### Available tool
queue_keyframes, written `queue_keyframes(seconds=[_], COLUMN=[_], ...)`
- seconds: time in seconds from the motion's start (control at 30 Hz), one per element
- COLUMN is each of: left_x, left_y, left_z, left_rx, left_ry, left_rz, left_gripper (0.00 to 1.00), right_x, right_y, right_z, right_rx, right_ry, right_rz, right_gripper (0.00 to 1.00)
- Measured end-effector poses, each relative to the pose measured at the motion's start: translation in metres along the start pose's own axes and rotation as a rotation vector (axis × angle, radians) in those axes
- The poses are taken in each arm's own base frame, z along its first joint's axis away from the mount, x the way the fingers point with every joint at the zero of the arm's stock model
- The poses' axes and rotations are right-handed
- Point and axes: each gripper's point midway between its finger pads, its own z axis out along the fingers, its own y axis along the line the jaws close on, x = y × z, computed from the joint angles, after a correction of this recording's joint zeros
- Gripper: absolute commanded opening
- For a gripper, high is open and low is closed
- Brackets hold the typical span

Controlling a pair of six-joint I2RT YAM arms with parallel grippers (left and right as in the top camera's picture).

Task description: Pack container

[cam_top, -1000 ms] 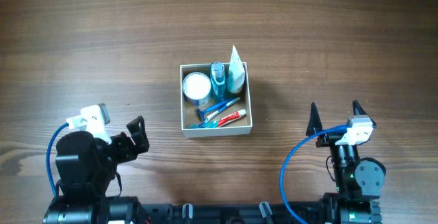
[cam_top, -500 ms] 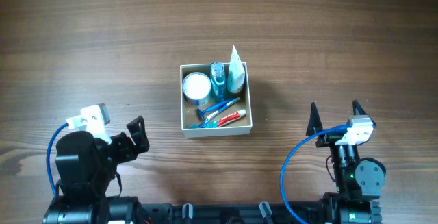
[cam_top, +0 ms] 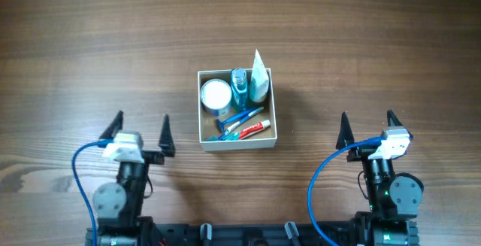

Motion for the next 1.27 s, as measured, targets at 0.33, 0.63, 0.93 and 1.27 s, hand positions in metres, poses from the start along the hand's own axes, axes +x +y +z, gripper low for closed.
queue_keyframes(seconds=[0.33,0.63,0.93,1.27], left_x=[0.02,0.02,0.0199,0.02], left_y=[-0.0038,-0.0038,-0.0038,-0.0038], left_z=[-0.0012,-0.0012,-0.0013,-0.0012], left_rx=[0.017,0.017,0.017,0.017], left_ry=[0.069,0.069,0.068,0.069], left_rz=[0.03,0.03,0.03,0.03], left_gripper=[1.0,1.0,1.0,1.0], right_x=[0.0,0.0,0.0,0.0], right_y=[0.0,0.0,0.0,0.0], right_z=[0.0,0.0,0.0,0.0], right_rx=[0.0,0.0,0.0,0.0], right_ry=[0.0,0.0,0.0,0.0], right_rz=[0.0,0.0,0.0,0.0], right_gripper=[1.0,1.0,1.0,1.0])
